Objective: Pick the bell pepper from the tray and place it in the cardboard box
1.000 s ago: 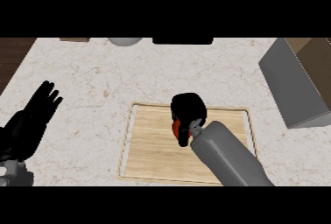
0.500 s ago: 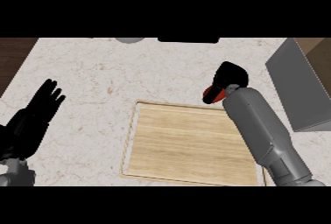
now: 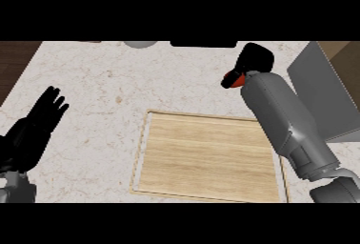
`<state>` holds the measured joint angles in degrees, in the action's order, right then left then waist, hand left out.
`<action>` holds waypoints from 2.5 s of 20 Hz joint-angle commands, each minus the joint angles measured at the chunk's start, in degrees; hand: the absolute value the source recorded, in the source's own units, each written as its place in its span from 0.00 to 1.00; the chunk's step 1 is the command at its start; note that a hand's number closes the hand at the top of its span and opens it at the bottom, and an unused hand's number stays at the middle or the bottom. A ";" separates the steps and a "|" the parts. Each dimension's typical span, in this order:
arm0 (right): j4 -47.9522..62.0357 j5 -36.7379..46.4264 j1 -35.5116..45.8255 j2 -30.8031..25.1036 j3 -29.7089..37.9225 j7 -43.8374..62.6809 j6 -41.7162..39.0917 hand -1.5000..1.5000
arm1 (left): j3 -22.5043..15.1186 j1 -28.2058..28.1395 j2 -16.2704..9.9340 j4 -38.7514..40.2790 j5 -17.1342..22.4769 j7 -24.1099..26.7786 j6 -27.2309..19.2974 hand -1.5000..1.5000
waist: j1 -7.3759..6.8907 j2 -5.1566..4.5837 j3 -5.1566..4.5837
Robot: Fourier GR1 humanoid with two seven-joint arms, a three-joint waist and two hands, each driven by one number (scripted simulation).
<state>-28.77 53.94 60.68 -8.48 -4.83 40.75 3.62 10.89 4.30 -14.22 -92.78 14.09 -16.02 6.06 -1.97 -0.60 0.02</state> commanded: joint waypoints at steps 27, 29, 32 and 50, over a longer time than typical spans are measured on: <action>-15.41 11.26 4.85 -17.08 3.40 11.81 -1.64 1.00 | 0.74 -1.09 0.93 -1.80 -1.41 -0.28 -0.44 0.50 | 1.72 0.53 -0.02; -17.28 11.59 3.14 -18.22 3.71 10.03 -0.39 1.00 | 0.06 -2.02 2.27 -2.70 -1.35 -1.78 -1.34 0.50 | 1.74 0.59 -0.02; -15.65 10.37 -0.56 -20.22 5.39 4.47 2.89 1.00 | 0.59 -5.52 1.49 -2.71 -1.45 1.58 1.39 0.50 | 1.54 0.56 -0.01; 1.50 -0.04 -9.28 -18.94 17.46 -7.41 10.37 0.00 | 0.85 -0.69 1.59 -2.79 -1.85 -2.22 -0.59 0.50 | 0.94 0.21 0.04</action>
<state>-31.41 55.91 52.83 -27.26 10.72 36.93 13.92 11.91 2.51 -12.60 -95.40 12.74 -17.20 6.16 -0.82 0.10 -0.28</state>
